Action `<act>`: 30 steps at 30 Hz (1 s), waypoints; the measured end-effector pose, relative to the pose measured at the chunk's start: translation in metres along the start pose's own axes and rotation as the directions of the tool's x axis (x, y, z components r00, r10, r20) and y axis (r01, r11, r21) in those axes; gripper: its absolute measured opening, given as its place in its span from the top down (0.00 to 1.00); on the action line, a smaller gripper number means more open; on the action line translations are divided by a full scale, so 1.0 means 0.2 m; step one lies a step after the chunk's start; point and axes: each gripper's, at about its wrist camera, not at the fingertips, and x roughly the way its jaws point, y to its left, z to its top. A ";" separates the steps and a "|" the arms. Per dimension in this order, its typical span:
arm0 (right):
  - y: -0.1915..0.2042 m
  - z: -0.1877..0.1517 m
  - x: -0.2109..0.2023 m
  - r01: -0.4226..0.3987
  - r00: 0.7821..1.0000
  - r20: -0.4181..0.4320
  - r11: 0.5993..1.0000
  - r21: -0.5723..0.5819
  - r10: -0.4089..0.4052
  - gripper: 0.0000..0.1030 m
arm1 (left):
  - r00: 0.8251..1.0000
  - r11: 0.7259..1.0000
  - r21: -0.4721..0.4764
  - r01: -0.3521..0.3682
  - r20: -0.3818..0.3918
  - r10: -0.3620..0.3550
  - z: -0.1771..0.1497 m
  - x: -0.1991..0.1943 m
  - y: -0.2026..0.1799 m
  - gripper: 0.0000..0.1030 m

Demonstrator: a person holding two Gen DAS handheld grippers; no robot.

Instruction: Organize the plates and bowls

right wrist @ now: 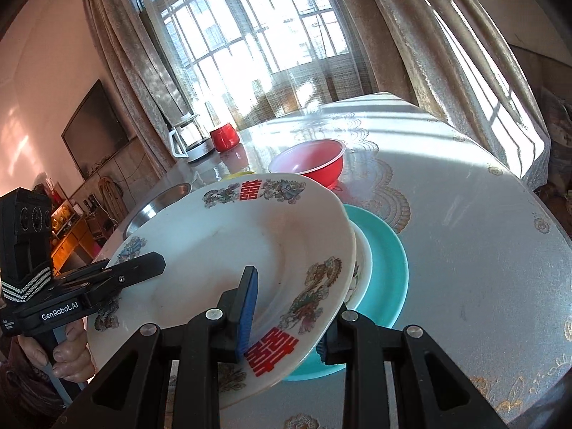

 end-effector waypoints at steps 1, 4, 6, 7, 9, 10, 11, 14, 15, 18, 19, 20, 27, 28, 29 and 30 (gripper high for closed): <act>-0.02 0.01 0.01 0.015 1.000 0.002 1.000 0.002 -0.015 0.73 | 1.000 1.000 0.004 -0.002 -0.001 0.002 0.01 0.03 -0.01 0.71; -0.07 0.03 0.06 0.028 1.000 -0.001 0.999 0.017 -0.028 0.73 | 1.000 1.000 0.008 -0.010 -0.010 0.011 0.04 0.10 -0.02 0.71; -0.10 0.04 0.09 0.041 0.999 -0.005 0.999 0.034 -0.041 0.73 | 1.000 1.000 0.002 -0.007 -0.028 0.007 0.04 0.15 -0.02 0.71; -0.12 0.03 0.10 0.054 0.999 -0.005 0.998 0.038 -0.054 0.73 | 0.999 1.000 -0.001 -0.008 -0.037 0.008 0.03 0.18 -0.02 0.71; -0.13 0.02 0.12 0.072 0.997 -0.007 0.997 0.035 -0.072 0.73 | 0.998 1.000 -0.015 -0.013 -0.061 0.012 0.02 0.23 0.00 0.71; -0.14 0.01 0.14 0.087 0.996 -0.011 0.996 0.032 -0.086 0.73 | 0.996 1.000 -0.023 -0.020 -0.082 0.018 0.00 0.26 0.01 0.71; -0.14 0.01 0.15 0.100 0.995 -0.003 0.995 0.028 -0.100 0.74 | 0.995 0.999 -0.035 -0.020 -0.094 0.017 -0.01 0.28 0.02 0.71; -0.11 0.00 0.16 0.168 0.986 0.014 0.985 -0.029 -0.167 0.74 | 0.995 0.998 -0.051 -0.021 -0.100 0.016 -0.04 0.30 0.03 0.70; -0.11 0.00 0.15 0.170 0.985 0.019 0.985 -0.028 -0.170 0.74 | 0.994 0.998 -0.056 -0.015 -0.109 0.009 -0.05 0.31 0.04 0.69; -0.12 -0.01 0.15 0.183 0.983 0.032 0.983 -0.025 -0.183 0.74 | 0.992 0.997 -0.079 -0.005 -0.130 -0.005 -0.08 0.33 0.04 0.69; -0.12 -0.02 0.16 0.203 0.979 0.021 0.979 -0.030 -0.202 0.74 | 0.992 0.998 -0.063 -0.016 -0.128 0.008 -0.08 0.33 0.03 0.69; -0.13 -0.03 0.19 0.222 0.975 -0.019 0.975 -0.030 -0.222 0.74 | 0.992 0.998 -0.039 -0.043 -0.123 0.038 -0.08 0.33 0.00 0.69; -0.14 -0.05 0.21 0.197 0.980 -0.013 0.980 0.014 -0.197 0.74 | 0.990 0.997 -0.028 -0.079 -0.122 0.075 -0.07 0.32 0.00 0.69; -0.13 -0.05 0.21 0.197 0.980 -0.014 0.980 0.014 -0.197 0.74 | 0.989 0.996 -0.028 -0.087 -0.124 0.083 -0.06 0.32 0.00 0.69; -0.13 -0.06 0.20 0.197 0.980 -0.013 0.980 0.015 -0.197 0.74 | 0.989 0.995 -0.035 -0.091 -0.124 0.086 -0.06 0.32 0.00 0.69; -0.13 -0.06 0.20 0.197 0.980 -0.014 0.980 0.020 -0.197 0.74 | 0.989 0.995 -0.040 -0.093 -0.123 0.087 -0.06 0.32 0.00 0.69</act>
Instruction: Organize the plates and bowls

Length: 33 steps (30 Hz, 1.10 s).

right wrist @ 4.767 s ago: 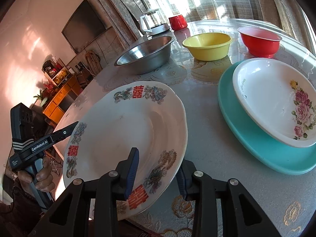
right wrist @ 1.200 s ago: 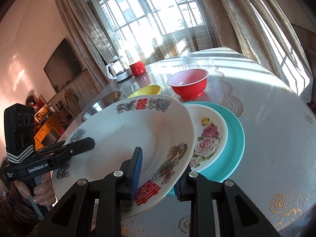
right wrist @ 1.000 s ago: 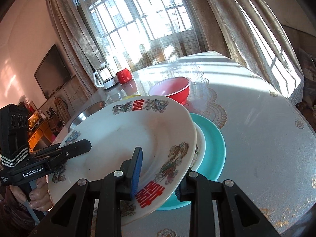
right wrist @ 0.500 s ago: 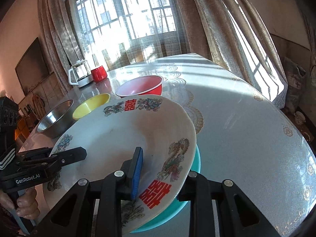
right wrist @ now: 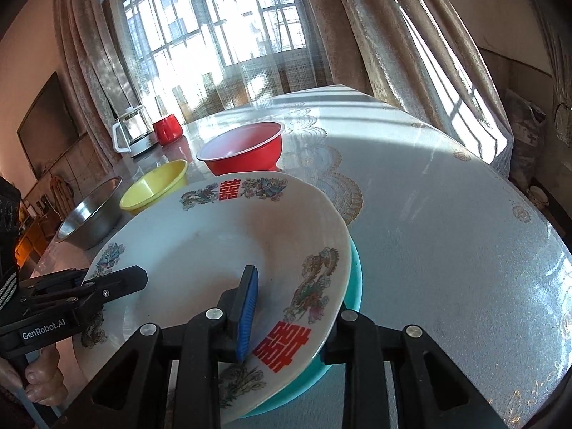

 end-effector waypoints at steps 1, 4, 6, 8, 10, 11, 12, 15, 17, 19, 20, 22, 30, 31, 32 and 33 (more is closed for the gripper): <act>0.00 0.00 0.00 0.000 1.000 -0.002 1.000 0.002 0.000 0.73 | 1.000 1.000 -0.001 -0.003 0.003 0.003 0.00 0.00 0.00 0.69; 0.01 0.00 -0.01 0.000 1.000 -0.009 1.000 0.000 0.000 0.71 | 1.000 1.000 -0.002 -0.011 0.007 0.011 0.00 -0.01 0.00 0.69; 0.01 -0.01 -0.02 0.003 1.000 -0.013 1.000 0.001 -0.003 0.70 | 1.000 1.000 -0.005 -0.019 0.010 0.019 -0.01 -0.03 0.00 0.69; 0.01 -0.01 -0.02 -0.001 1.000 -0.015 1.000 0.011 0.001 0.70 | 0.999 1.000 -0.006 -0.030 0.014 0.030 -0.01 -0.04 0.00 0.69; 0.01 -0.01 -0.04 -0.007 1.000 -0.016 1.000 0.021 0.008 0.70 | 0.999 0.999 -0.014 -0.032 0.021 0.033 -0.02 -0.05 0.01 0.69; 0.00 -0.02 -0.05 -0.012 1.000 -0.012 1.000 0.025 0.012 0.70 | 0.999 0.999 -0.018 -0.035 0.025 0.036 -0.02 -0.06 0.01 0.69; 0.00 -0.03 -0.06 -0.016 1.000 -0.008 0.999 0.030 0.017 0.70 | 0.999 0.999 -0.020 -0.036 0.031 0.037 -0.02 -0.07 0.01 0.69; -0.01 -0.04 -0.10 -0.025 1.000 0.011 0.998 0.056 0.024 0.70 | 0.998 0.999 -0.025 -0.031 0.044 0.033 -0.04 -0.10 0.01 0.69; -0.01 -0.05 -0.12 -0.026 0.999 0.023 0.997 0.067 0.025 0.70 | 0.998 0.999 -0.028 -0.031 0.056 0.033 -0.05 -0.12 0.02 0.69; -0.01 -0.06 -0.14 -0.024 0.999 0.028 0.997 0.068 0.022 0.70 | 0.997 0.999 -0.035 -0.029 0.064 0.032 -0.06 -0.14 0.02 0.69; -0.01 -0.07 -0.15 -0.024 0.999 0.031 0.997 0.071 0.021 0.70 | 0.997 0.999 -0.037 -0.030 0.068 0.032 -0.06 -0.15 0.03 0.69; 0.00 -0.08 -0.17 -0.018 0.999 0.039 0.997 0.075 0.015 0.70 | 0.996 0.999 -0.027 -0.040 0.074 0.042 -0.07 -0.16 0.01 0.69; 0.01 -0.09 -0.20 0.021 0.997 0.069 0.995 0.094 -0.027 0.70 | 0.994 0.997 -0.021 -0.077 0.073 0.078 -0.08 -0.16 -0.02 0.69; 0.02 -0.09 -0.20 0.033 0.997 0.071 0.996 0.087 -0.039 0.72 | 0.994 0.997 -0.023 -0.080 0.068 0.081 -0.08 -0.15 -0.02 0.69; 0.02 -0.09 -0.19 0.049 0.996 0.070 0.996 0.081 -0.054 0.73 | 0.994 0.996 -0.026 -0.084 0.065 0.085 -0.08 -0.14 -0.02 0.69; 0.02 -0.09 -0.18 0.056 0.996 0.066 0.995 0.080 -0.062 0.74 | 0.994 0.996 -0.026 -0.087 0.063 0.088 -0.08 -0.14 -0.02 0.69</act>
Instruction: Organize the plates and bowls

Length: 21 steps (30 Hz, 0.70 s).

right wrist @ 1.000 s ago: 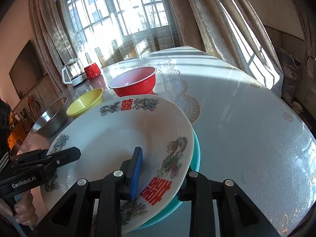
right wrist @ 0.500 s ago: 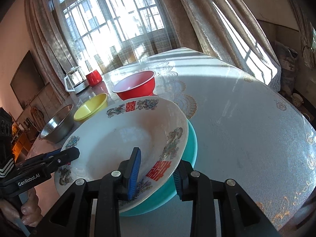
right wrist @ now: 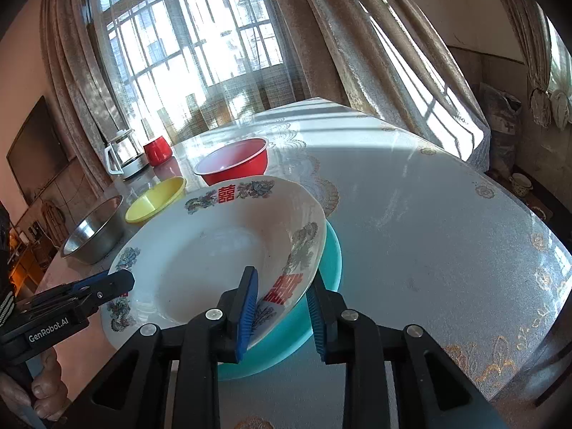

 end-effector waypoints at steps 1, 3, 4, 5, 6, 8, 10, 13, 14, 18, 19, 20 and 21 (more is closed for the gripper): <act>0.00 0.00 0.01 -0.004 1.000 -0.004 1.000 0.008 0.004 0.75 | 1.000 1.000 0.003 -0.003 0.000 0.003 0.00 0.00 0.00 0.69; -0.02 0.00 0.01 -0.015 1.000 -0.008 1.000 0.023 0.015 0.76 | 1.000 1.000 0.007 -0.010 0.002 0.010 0.00 0.00 -0.01 0.69; -0.02 0.00 0.01 -0.016 1.000 -0.008 1.000 0.023 0.016 0.76 | 1.000 1.000 0.006 -0.011 0.002 0.011 0.00 0.00 -0.01 0.69; -0.02 0.00 0.01 -0.015 1.000 -0.009 1.000 0.022 0.015 0.76 | 1.000 1.000 0.002 -0.009 0.003 0.009 0.00 0.00 -0.01 0.69; -0.01 0.00 0.01 -0.014 1.000 -0.009 1.000 0.022 0.014 0.76 | 1.000 1.000 0.000 -0.008 0.003 0.008 0.00 0.00 -0.01 0.69; -0.01 0.00 0.01 -0.015 1.000 -0.009 1.000 0.023 0.015 0.76 | 1.000 1.000 0.003 -0.008 0.006 0.008 -0.01 0.00 -0.01 0.69; -0.02 -0.01 0.01 -0.019 1.000 -0.009 0.999 0.026 0.019 0.76 | 1.000 1.000 0.000 -0.007 0.008 0.007 -0.01 -0.01 -0.01 0.69; -0.02 -0.01 -0.01 -0.021 1.000 -0.013 0.999 0.032 0.022 0.75 | 1.000 1.000 -0.010 -0.007 0.017 0.007 -0.02 -0.03 0.00 0.69; -0.02 -0.01 -0.02 -0.019 1.000 -0.011 0.999 0.029 0.019 0.75 | 1.000 1.000 -0.016 -0.004 0.022 0.004 -0.02 -0.04 0.01 0.69; -0.02 -0.02 -0.04 -0.012 1.000 -0.009 0.999 0.033 0.013 0.74 | 1.000 0.999 -0.039 0.001 0.031 0.000 -0.02 -0.06 0.03 0.69; -0.02 -0.01 -0.05 -0.008 1.000 -0.008 0.999 0.035 0.008 0.74 | 0.999 0.999 -0.042 0.002 0.034 0.000 -0.02 -0.06 0.03 0.69; -0.02 -0.01 -0.05 -0.006 1.000 -0.006 0.999 0.040 0.007 0.73 | 0.999 0.999 -0.044 0.001 0.038 0.000 -0.02 -0.07 0.04 0.69; -0.03 -0.01 -0.06 -0.007 1.000 -0.003 0.999 0.046 0.007 0.72 | 0.999 0.999 -0.047 -0.001 0.043 0.003 -0.03 -0.08 0.04 0.69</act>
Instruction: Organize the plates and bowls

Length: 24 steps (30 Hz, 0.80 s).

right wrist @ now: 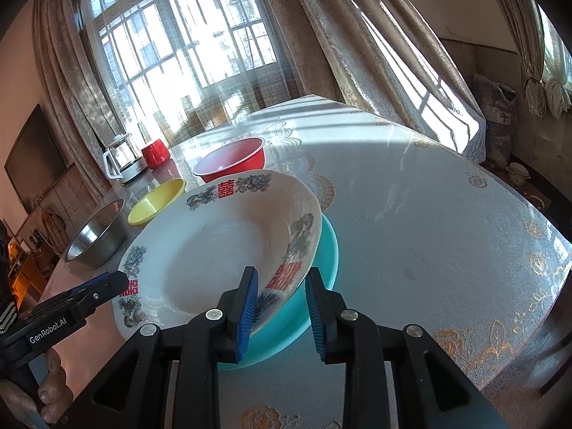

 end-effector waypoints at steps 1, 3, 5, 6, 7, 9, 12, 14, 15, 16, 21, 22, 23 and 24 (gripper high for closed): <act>0.00 0.00 -0.01 0.001 1.000 0.007 1.000 0.004 -0.001 0.72 | 1.000 1.000 -0.004 -0.002 0.004 0.002 0.00 -0.01 0.01 0.69; 0.00 0.01 -0.03 0.009 1.000 0.021 1.000 0.004 -0.009 0.71 | 1.000 1.000 -0.015 0.000 0.008 0.000 0.00 -0.02 0.02 0.69; 0.01 0.02 -0.06 0.017 0.999 0.038 1.000 0.004 -0.017 0.71 | 1.000 1.000 -0.021 -0.003 0.010 0.003 -0.01 -0.03 0.04 0.69; 0.01 0.02 -0.08 0.019 0.999 0.051 1.000 0.003 -0.019 0.71 | 1.000 1.000 -0.023 -0.002 0.014 0.003 -0.02 -0.04 0.05 0.69; 0.02 0.03 -0.09 0.022 0.998 0.062 1.000 0.003 -0.022 0.71 | 1.000 1.000 -0.024 -0.003 0.018 0.004 -0.02 -0.05 0.06 0.69; 0.03 0.04 -0.11 0.022 0.997 0.079 1.000 0.000 -0.022 0.71 | 1.000 1.000 -0.027 -0.008 0.023 0.008 -0.03 -0.06 0.07 0.69; 0.07 0.05 -0.14 0.016 0.995 0.099 1.000 -0.014 -0.014 0.71 | 0.999 0.999 -0.041 -0.010 0.030 0.011 -0.03 -0.08 0.10 0.69; 0.10 0.05 -0.15 0.016 0.994 0.108 0.999 -0.034 -0.012 0.71 | 0.999 0.999 -0.050 -0.012 0.036 0.014 -0.03 -0.09 0.13 0.69; 0.11 0.05 -0.15 0.014 0.994 0.108 0.999 -0.043 -0.010 0.71 | 0.999 0.999 -0.052 -0.015 0.038 0.017 -0.03 -0.10 0.14 0.69; 0.12 0.05 -0.16 0.010 0.994 0.108 0.999 -0.050 -0.005 0.71 | 0.999 0.998 -0.056 -0.017 0.040 0.020 -0.03 -0.11 0.15 0.69; 0.17 0.04 -0.15 -0.015 0.995 0.096 0.997 -0.072 0.022 0.71 | 0.999 0.997 -0.077 -0.033 0.036 0.036 -0.06 -0.13 0.21 0.69; 0.18 0.04 -0.15 -0.022 0.995 0.097 0.997 -0.077 0.029 0.71 | 0.999 0.996 -0.085 -0.035 0.034 0.038 -0.06 -0.13 0.22 0.69; 0.20 0.04 -0.16 -0.032 0.994 0.098 0.996 -0.084 0.040 0.71 | 0.999 0.995 -0.095 -0.038 0.033 0.042 -0.07 -0.13 0.24 0.69; 0.22 0.04 -0.16 -0.046 0.994 0.098 0.995 -0.092 0.055 0.71 | 0.998 0.994 -0.104 -0.042 0.032 0.045 -0.07 -0.14 0.26 0.69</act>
